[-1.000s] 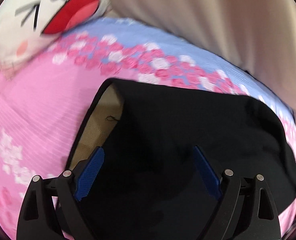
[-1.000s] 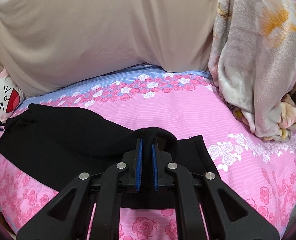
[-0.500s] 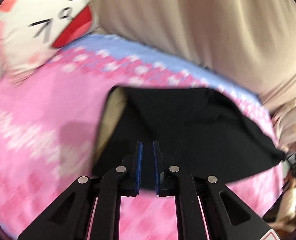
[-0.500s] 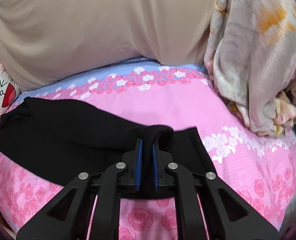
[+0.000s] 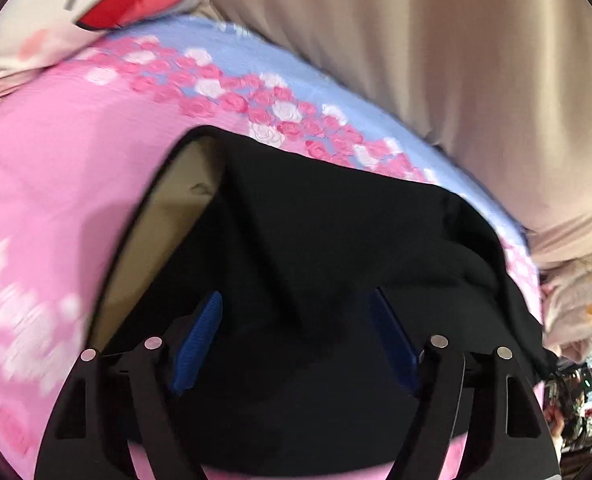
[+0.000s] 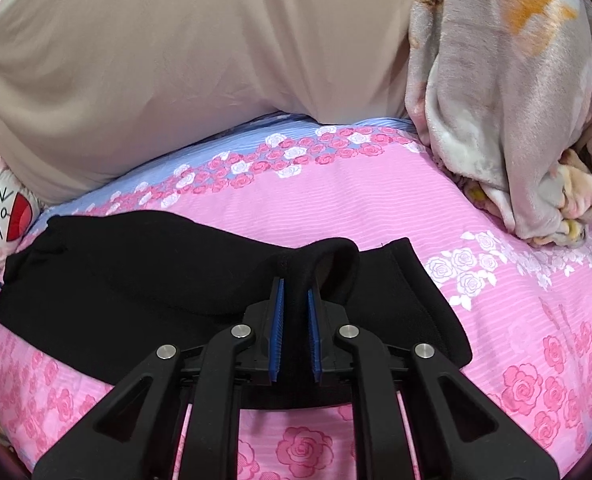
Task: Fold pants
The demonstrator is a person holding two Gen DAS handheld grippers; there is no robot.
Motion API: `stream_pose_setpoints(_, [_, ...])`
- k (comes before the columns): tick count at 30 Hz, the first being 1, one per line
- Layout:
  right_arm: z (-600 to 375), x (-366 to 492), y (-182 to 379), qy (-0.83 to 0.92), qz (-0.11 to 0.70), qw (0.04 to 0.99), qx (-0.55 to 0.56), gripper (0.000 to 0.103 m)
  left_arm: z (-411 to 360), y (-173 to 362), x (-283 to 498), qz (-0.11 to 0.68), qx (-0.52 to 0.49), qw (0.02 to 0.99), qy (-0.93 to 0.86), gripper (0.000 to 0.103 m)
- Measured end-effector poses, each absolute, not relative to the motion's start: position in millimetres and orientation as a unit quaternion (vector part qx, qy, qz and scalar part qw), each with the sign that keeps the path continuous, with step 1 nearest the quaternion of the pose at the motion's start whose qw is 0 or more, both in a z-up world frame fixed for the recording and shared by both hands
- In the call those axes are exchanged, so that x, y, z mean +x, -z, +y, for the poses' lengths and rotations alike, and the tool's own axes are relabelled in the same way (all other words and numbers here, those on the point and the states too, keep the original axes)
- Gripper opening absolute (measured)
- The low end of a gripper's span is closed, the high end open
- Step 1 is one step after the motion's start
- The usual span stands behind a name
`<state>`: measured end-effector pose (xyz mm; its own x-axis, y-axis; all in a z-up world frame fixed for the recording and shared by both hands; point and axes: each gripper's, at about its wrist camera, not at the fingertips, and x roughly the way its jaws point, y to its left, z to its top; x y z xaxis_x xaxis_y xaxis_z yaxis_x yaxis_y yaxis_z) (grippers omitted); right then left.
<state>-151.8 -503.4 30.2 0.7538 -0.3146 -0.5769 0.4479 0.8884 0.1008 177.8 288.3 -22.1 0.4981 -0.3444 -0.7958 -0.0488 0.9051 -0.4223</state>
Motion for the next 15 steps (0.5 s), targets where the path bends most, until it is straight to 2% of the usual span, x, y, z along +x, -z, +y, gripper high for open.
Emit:
stream_pose_setpoints(1, [-503.9, -151.6, -29.9, 0.207, 0.284, 0.929, 0.119, 0.011, 285.5, 24.6, 183.8, 0.491, -0.194, 0.846, 0.079, 0.071])
stream_pose_setpoints(2, [-504.4, -151.8, -29.3, 0.207, 0.285, 0.928, 0.121, 0.011, 283.6, 23.6, 188.4, 0.482, -0.187, 0.853, 0.075, 0.058])
stream_pose_setpoints(3, [-504.1, -151.9, -29.0, 0.209, 0.286, 0.928, 0.12, 0.011, 281.0, 20.6, 193.2, 0.483, -0.185, 0.851, 0.095, 0.003])
stream_pose_setpoints(5, [-504.6, -151.0, -28.9, 0.209, 0.289, 0.927, 0.118, 0.011, 284.7, 13.4, 195.0, 0.492, -0.212, 0.835, 0.125, 0.006])
stream_pose_setpoints(7, [-504.3, -150.6, -30.3, 0.21, 0.291, 0.927, 0.113, 0.011, 291.5, -12.0, 180.2, 0.468, -0.209, 0.846, 0.148, 0.006])
stream_pose_setpoints(11, [-500.6, -154.6, -34.4, 0.208, 0.297, 0.927, 0.096, 0.011, 309.7, -55.3, 120.6, 0.441, -0.184, 0.859, 0.184, 0.007])
stream_pose_setpoints(15, [-501.4, -158.8, -30.6, 0.209, 0.309, 0.924, 0.088, 0.013, 328.3, -47.0, 64.9, 0.462, -0.152, 0.859, 0.158, 0.01])
